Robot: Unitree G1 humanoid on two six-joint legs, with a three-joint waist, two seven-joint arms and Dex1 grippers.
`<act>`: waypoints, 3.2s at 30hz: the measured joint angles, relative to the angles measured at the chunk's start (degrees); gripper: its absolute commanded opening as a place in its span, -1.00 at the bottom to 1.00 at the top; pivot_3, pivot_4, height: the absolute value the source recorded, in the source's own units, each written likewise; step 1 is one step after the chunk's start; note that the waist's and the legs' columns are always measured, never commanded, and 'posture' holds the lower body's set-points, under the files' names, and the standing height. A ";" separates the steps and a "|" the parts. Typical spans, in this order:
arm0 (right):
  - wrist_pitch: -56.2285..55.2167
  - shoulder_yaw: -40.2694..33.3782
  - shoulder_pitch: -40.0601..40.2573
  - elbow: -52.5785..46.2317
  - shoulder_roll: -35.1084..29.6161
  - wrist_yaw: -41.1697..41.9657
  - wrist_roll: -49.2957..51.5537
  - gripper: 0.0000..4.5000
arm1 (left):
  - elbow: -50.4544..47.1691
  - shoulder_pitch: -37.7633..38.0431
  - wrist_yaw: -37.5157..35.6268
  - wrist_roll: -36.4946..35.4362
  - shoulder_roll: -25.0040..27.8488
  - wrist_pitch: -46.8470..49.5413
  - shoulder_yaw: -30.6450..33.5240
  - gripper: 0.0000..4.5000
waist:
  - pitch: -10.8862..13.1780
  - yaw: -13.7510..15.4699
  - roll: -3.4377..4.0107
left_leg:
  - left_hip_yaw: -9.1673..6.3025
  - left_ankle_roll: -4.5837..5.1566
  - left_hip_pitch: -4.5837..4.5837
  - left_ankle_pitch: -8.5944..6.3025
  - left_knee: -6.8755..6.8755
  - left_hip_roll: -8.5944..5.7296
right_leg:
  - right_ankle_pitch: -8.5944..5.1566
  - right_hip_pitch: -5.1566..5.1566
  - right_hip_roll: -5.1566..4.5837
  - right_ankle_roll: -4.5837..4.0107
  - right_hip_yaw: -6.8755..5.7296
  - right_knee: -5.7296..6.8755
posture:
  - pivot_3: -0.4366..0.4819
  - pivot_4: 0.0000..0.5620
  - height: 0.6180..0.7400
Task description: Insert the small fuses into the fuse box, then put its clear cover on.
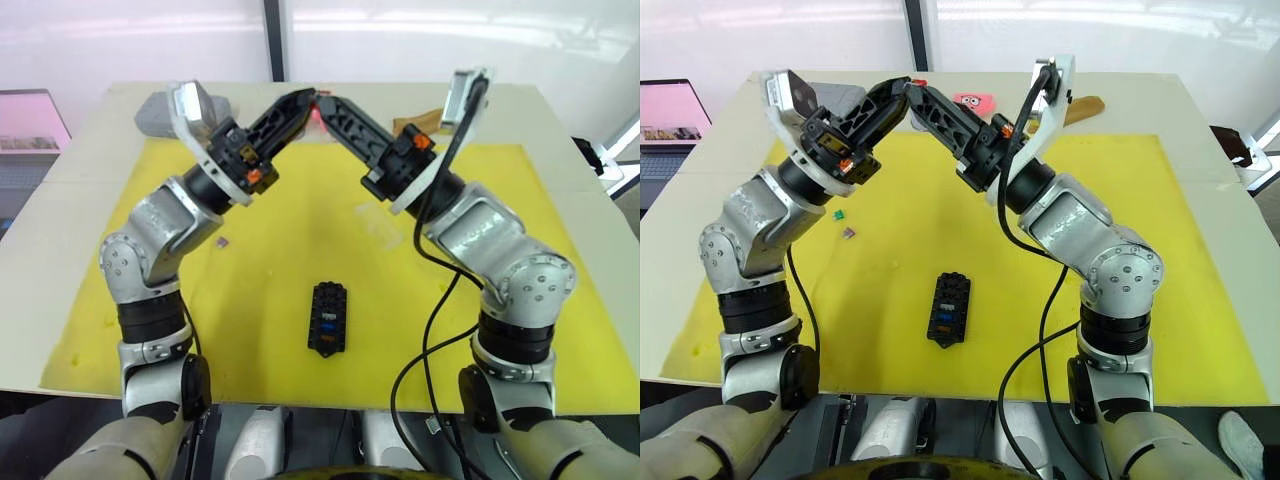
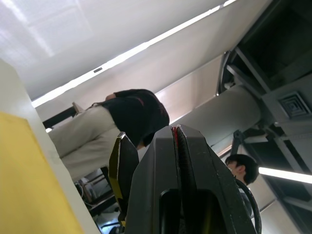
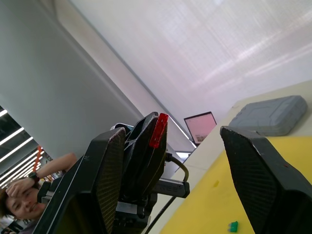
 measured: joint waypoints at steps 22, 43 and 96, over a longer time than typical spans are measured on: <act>-1.22 0.37 0.00 -0.48 0.09 -1.05 0.50 -0.07 | 0.01 0.28 0.02 0.00 -1.09 -1.36 -0.75 -1.00 | 0.00 0.02 0.00 | -0.01 0.00 0.00 0.00 -0.05 0.02 | 0.00 0.06 0.03 0.00 0.01 -0.19 | -0.05 -0.47 1.00; -3.07 0.82 0.31 -2.13 0.73 -2.89 1.37 -0.07 | 0.24 0.09 -0.33 0.00 -1.86 -3.32 -1.57 -1.00 | 0.00 0.05 0.00 | -0.03 0.00 0.00 0.00 -0.12 0.05 | 0.00 0.11 0.06 0.01 0.02 -0.34 | -0.05 -0.47 1.00; 11.20 -0.68 -0.63 -0.33 -27.20 10.98 13.43 -1.00 | 0.39 4.56 -57.85 36.11 40.09 7.85 -13.14 0.99 | 0.17 -0.02 0.16 | -0.07 -0.17 0.07 0.12 -0.83 0.17 | 0.01 0.02 0.29 0.01 0.16 -0.83 | -0.05 -0.47 1.00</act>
